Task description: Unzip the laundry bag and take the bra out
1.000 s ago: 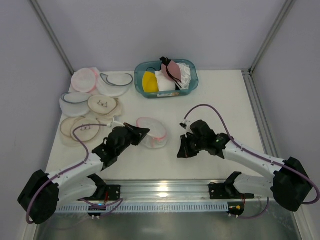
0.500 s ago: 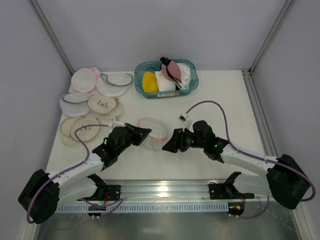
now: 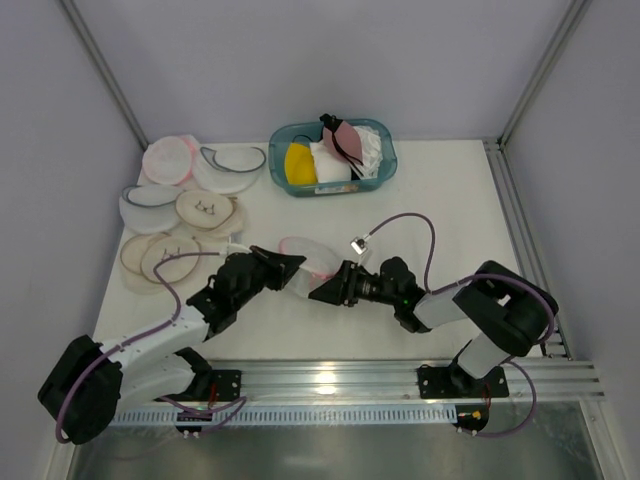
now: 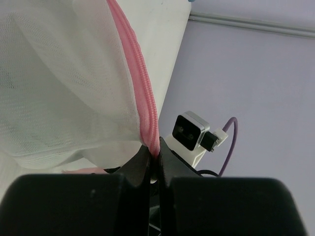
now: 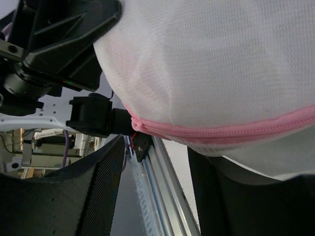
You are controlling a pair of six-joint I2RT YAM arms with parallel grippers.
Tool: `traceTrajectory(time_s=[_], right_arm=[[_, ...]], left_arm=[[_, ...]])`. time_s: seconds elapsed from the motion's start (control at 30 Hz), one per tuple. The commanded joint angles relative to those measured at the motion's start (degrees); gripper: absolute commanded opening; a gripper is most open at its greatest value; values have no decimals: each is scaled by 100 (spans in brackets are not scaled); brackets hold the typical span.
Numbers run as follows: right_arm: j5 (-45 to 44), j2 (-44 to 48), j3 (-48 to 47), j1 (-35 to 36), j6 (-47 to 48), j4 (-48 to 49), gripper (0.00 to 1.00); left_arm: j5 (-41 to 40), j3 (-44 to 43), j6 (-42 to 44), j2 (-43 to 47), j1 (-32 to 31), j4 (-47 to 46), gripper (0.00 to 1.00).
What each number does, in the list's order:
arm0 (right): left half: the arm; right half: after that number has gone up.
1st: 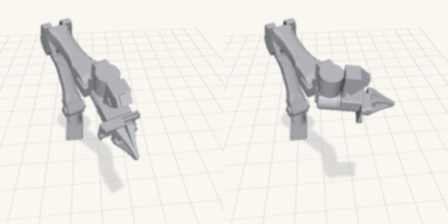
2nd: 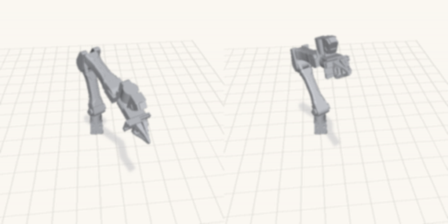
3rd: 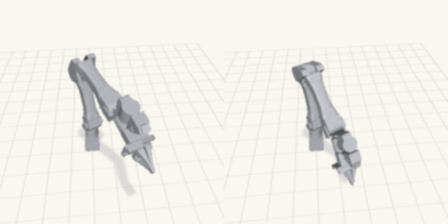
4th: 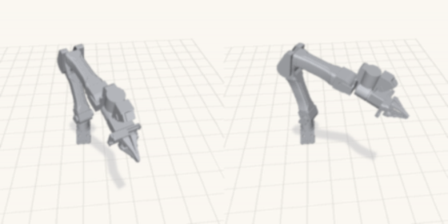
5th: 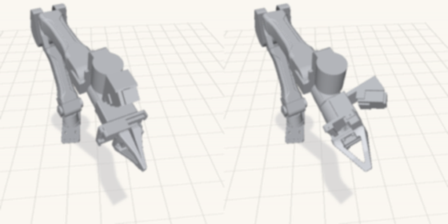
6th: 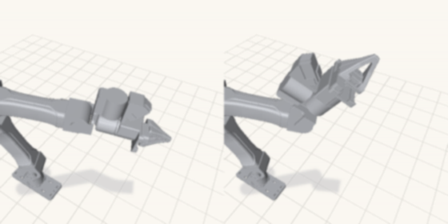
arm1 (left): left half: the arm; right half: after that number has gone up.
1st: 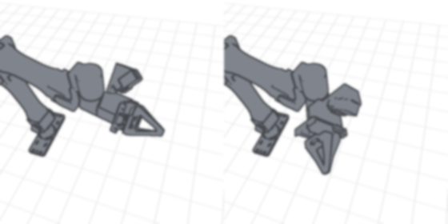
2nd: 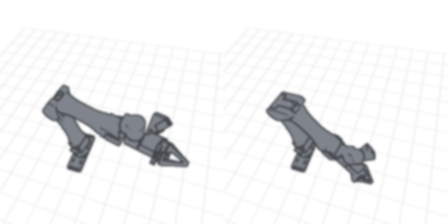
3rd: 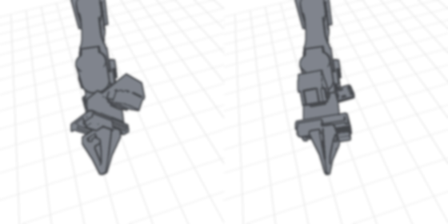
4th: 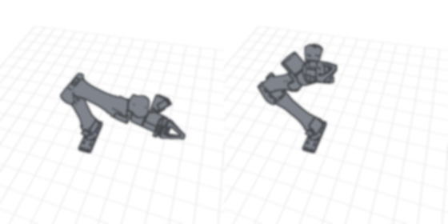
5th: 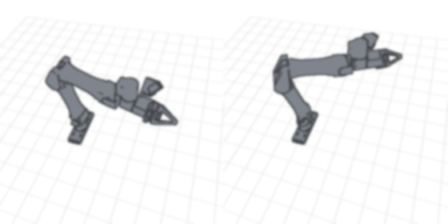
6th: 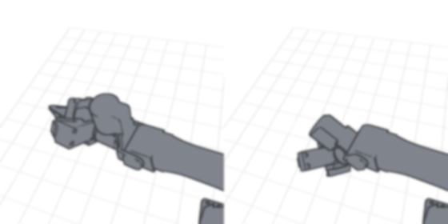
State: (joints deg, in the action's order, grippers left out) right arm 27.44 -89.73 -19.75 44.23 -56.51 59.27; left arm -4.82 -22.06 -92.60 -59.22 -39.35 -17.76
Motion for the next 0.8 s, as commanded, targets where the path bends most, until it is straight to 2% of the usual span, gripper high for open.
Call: traceTrajectory(time_s=[0.0, 0.23, 0.6, 0.77], right_arm=[[-151, -176, 94, 51, -431, 2025, 57], [-309, -36, 147, 51, -343, 1914, 56], [-713, 500, -126, 95, 386, 245, 56], [-890, 571, -152, 95, 597, -12, 56]], left_arm=[[43, 88, -92, 25, 7, -307, 0], [25, 220, -136, 112, 15, -281, 0], [77, 203, -215, 113, 7, -360, 0], [104, 203, -241, 95, 7, -360, 0]])
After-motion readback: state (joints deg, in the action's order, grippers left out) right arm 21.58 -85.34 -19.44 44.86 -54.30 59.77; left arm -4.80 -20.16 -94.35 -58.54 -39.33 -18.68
